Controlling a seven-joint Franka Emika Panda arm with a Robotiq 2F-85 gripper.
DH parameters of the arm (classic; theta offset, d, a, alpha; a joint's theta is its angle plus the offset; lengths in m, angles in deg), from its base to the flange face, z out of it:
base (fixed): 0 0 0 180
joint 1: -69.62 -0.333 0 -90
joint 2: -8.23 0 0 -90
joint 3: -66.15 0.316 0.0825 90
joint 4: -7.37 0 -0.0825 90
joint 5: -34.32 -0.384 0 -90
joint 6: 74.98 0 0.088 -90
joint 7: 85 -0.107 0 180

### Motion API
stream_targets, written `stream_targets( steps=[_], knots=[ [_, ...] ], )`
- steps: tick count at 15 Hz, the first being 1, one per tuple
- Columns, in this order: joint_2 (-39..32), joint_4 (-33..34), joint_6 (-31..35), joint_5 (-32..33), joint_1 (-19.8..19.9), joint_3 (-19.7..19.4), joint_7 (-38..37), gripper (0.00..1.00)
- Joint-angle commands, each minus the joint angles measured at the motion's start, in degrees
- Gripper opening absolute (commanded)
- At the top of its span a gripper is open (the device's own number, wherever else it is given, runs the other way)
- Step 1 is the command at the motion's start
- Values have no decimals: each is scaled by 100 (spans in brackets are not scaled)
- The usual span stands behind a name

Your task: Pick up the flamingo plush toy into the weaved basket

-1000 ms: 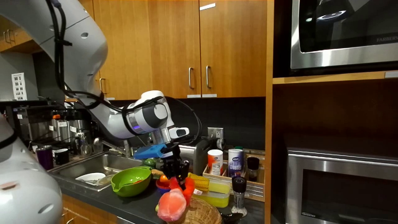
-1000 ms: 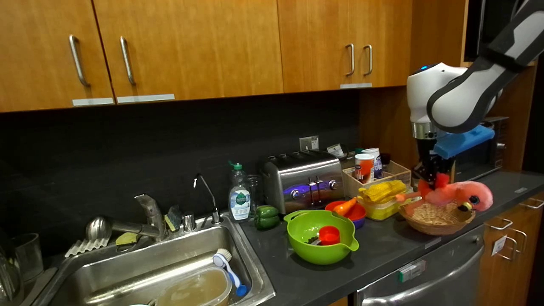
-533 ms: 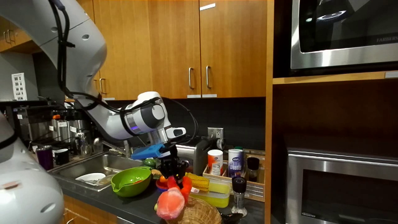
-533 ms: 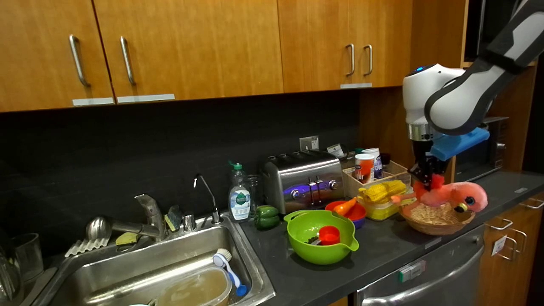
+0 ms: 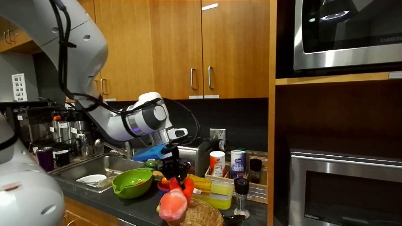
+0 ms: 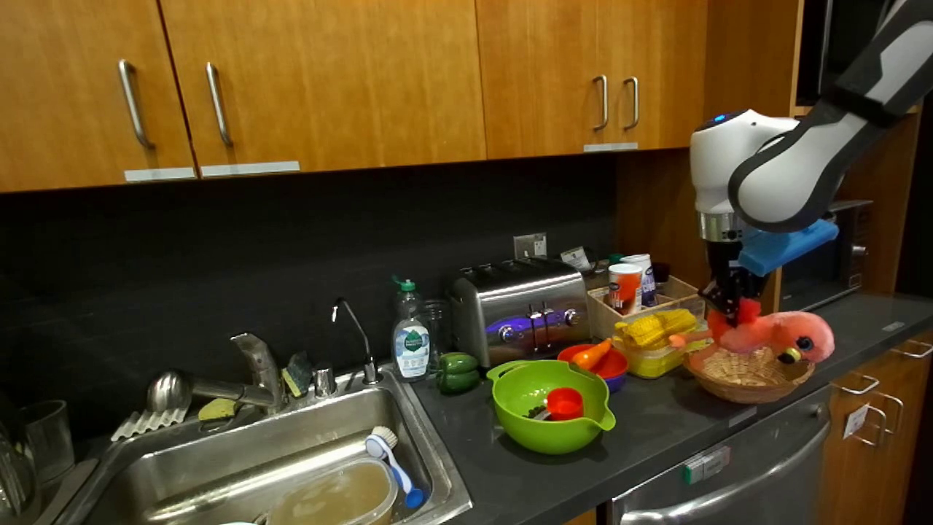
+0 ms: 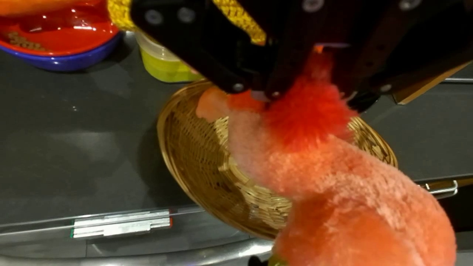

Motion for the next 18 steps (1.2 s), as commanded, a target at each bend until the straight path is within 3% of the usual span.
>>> stream_targets(
  steps=[1,11,13,18],
  knots=[
    [4,-65,447,107,40,67,-149,5],
    [-100,-64,980,289,266,145,-232,5],
    [-36,-79,1285,1025,643,321,-740,44],
    [19,-110,1718,2512,1041,227,-1874,73]
  ],
)
